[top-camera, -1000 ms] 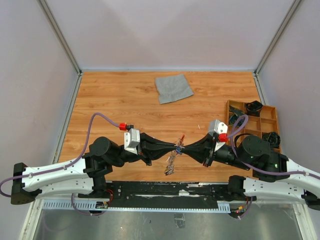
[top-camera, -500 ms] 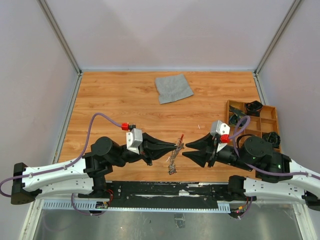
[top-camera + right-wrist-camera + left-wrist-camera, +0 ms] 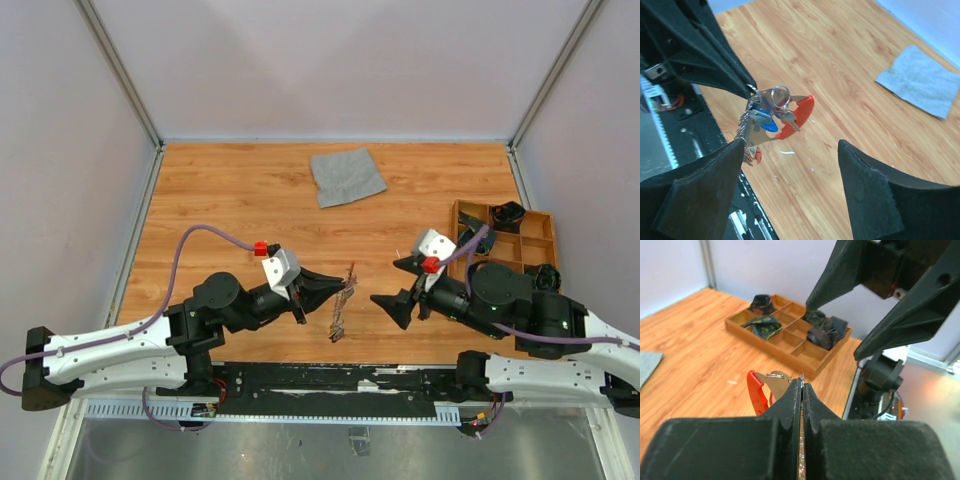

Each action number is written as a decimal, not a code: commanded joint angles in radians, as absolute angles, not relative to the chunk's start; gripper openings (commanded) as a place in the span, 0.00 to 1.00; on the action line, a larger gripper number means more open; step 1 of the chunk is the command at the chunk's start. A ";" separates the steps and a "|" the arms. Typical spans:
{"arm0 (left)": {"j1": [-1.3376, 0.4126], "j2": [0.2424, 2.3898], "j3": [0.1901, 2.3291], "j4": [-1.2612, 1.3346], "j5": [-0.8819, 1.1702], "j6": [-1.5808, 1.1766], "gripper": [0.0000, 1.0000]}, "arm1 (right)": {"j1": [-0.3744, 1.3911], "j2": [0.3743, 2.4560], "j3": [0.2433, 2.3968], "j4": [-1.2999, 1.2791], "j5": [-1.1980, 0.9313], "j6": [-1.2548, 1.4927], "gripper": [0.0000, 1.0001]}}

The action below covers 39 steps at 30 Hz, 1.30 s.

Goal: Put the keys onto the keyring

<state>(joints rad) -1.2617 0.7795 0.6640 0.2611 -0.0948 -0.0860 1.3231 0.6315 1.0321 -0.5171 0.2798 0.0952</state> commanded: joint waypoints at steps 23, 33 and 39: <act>-0.738 0.770 0.762 -0.291 -0.275 -0.238 0.00 | 0.571 0.697 0.818 -0.554 -0.171 0.410 0.98; -0.709 1.011 0.761 -0.192 -0.151 -0.228 0.03 | 0.571 0.586 0.780 -0.594 -0.177 0.458 0.98; -0.709 1.189 0.792 -0.051 -0.108 -0.200 0.16 | 0.571 0.460 0.671 -0.527 -0.189 0.487 0.98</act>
